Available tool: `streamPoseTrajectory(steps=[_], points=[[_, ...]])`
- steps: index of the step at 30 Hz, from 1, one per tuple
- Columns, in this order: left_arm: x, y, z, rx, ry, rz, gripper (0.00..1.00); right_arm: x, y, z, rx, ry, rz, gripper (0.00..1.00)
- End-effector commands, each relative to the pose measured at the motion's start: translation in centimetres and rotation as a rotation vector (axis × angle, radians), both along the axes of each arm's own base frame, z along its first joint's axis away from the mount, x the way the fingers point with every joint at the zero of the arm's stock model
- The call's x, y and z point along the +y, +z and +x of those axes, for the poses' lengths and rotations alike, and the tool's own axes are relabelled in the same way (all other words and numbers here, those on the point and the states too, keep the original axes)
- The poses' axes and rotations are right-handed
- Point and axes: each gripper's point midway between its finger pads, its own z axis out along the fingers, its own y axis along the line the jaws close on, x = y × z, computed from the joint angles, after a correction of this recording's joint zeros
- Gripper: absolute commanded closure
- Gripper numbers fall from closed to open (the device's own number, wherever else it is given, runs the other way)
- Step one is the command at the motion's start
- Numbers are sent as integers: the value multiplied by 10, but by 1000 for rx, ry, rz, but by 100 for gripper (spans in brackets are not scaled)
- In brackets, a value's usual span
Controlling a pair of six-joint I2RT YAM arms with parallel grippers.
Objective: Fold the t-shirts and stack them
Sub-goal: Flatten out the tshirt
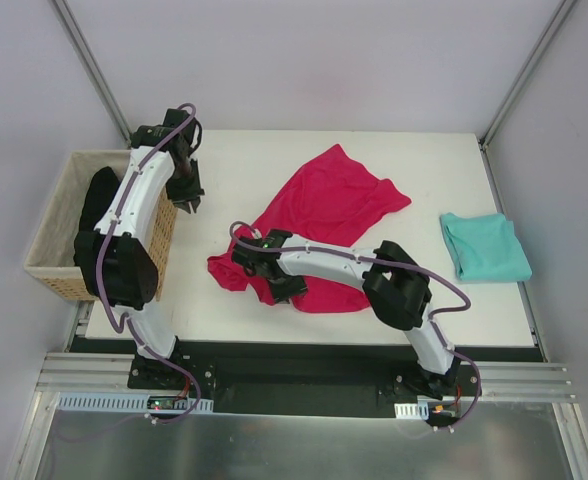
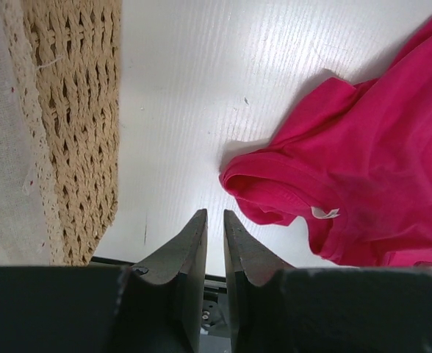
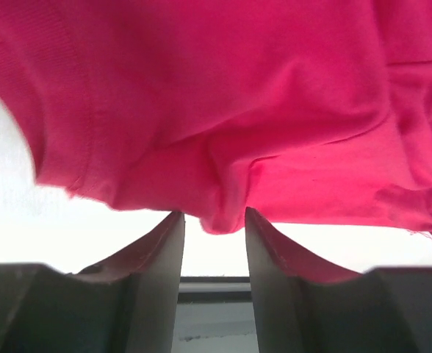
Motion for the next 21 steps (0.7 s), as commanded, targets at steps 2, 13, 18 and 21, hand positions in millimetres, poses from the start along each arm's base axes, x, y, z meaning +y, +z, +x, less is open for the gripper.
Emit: streamPoseTrajectory(steps=[2,13,18,21], points=[[3,6,2,-2,15,1,86,-28,34,13,-141,-61,-36,58],[4,3,3,8,3,9,86,-84,56,35,-329,-296,-73,61],[2,2,3,12,0,-1,86,-108,61,35,-365,-367,-110,61],[0,2,3,13,0,-12,86,-122,53,30,-342,-411,-143,62]])
